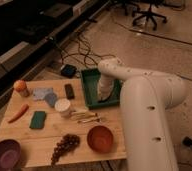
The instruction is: Wipe purple bowl with brush
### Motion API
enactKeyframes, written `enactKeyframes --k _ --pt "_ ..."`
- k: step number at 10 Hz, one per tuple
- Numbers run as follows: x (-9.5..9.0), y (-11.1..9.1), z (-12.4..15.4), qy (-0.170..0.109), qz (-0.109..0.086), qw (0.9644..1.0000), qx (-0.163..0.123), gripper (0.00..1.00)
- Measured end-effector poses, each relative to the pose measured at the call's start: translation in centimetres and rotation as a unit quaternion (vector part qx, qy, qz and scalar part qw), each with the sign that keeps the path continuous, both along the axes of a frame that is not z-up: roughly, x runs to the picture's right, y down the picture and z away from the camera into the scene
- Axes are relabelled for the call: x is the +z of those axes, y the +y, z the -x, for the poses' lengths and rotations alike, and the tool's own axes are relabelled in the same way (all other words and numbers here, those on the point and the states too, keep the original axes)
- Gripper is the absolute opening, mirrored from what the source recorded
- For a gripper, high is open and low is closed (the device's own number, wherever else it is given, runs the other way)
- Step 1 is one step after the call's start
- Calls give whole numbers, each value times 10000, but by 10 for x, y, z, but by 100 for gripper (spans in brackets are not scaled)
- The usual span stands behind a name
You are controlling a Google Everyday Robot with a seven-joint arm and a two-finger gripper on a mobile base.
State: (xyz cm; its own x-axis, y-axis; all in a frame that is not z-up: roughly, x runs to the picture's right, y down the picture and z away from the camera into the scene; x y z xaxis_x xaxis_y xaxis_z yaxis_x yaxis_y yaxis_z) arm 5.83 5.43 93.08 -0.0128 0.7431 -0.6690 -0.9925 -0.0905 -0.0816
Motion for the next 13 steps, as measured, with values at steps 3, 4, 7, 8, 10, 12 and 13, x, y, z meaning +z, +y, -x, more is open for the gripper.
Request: enactKeyframes --k 3,4,7,8,10,12,13 --pt "0 1 -1 9 8 10000 0 72" --pt "-1 0 -2 10 4 10000 13 78" --pt "-26 -25 -7 -48 -44 9992 390 80" --pt "-36 -35 -7 -70 -70 9988 482 80" --pt "-57 -57 -9 -67 -127 9977 669 80" --pt "-59 -62 -16 -15 -111 9971 755 80" --pt "-52 -58 -20 38 -57 9969 781 80"
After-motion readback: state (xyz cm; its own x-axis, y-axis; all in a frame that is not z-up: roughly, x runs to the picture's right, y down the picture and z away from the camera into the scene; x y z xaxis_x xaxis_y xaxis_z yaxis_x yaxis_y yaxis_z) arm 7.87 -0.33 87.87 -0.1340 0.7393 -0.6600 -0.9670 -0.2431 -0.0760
